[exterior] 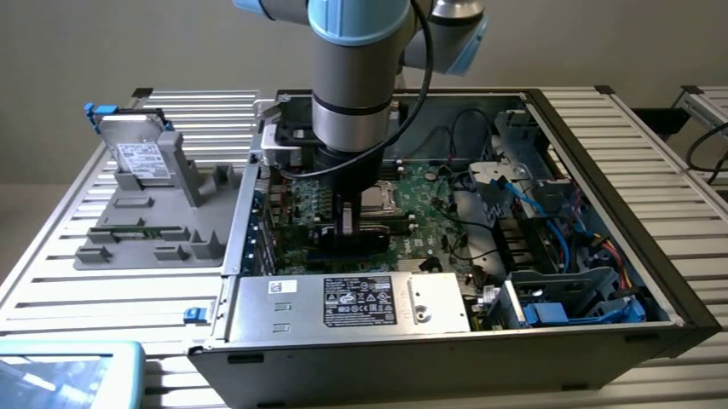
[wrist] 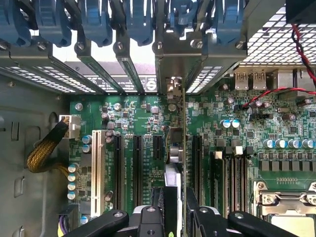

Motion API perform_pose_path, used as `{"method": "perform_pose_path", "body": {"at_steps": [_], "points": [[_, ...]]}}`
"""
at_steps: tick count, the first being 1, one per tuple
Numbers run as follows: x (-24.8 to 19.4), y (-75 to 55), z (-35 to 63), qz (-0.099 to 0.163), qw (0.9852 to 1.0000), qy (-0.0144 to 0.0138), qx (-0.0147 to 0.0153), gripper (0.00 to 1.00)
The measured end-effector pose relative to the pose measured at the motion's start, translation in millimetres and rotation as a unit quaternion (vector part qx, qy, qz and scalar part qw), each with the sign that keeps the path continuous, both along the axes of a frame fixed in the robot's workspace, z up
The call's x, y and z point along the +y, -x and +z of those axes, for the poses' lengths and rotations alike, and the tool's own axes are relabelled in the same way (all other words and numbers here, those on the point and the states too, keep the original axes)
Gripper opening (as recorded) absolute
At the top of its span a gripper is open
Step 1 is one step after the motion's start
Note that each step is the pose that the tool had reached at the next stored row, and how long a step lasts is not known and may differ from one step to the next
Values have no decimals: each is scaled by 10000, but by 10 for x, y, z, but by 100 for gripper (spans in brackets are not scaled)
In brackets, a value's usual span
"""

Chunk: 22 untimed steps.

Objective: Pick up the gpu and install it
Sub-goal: 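Insert the gpu into the slot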

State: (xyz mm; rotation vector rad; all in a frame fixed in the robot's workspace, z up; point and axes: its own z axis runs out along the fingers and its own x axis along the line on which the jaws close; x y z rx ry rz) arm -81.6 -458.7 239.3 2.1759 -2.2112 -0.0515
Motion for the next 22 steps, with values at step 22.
{"method": "perform_pose_path", "body": {"at_steps": [22], "points": [[2,3,-22,-1,10000,4,-2,28]]}}
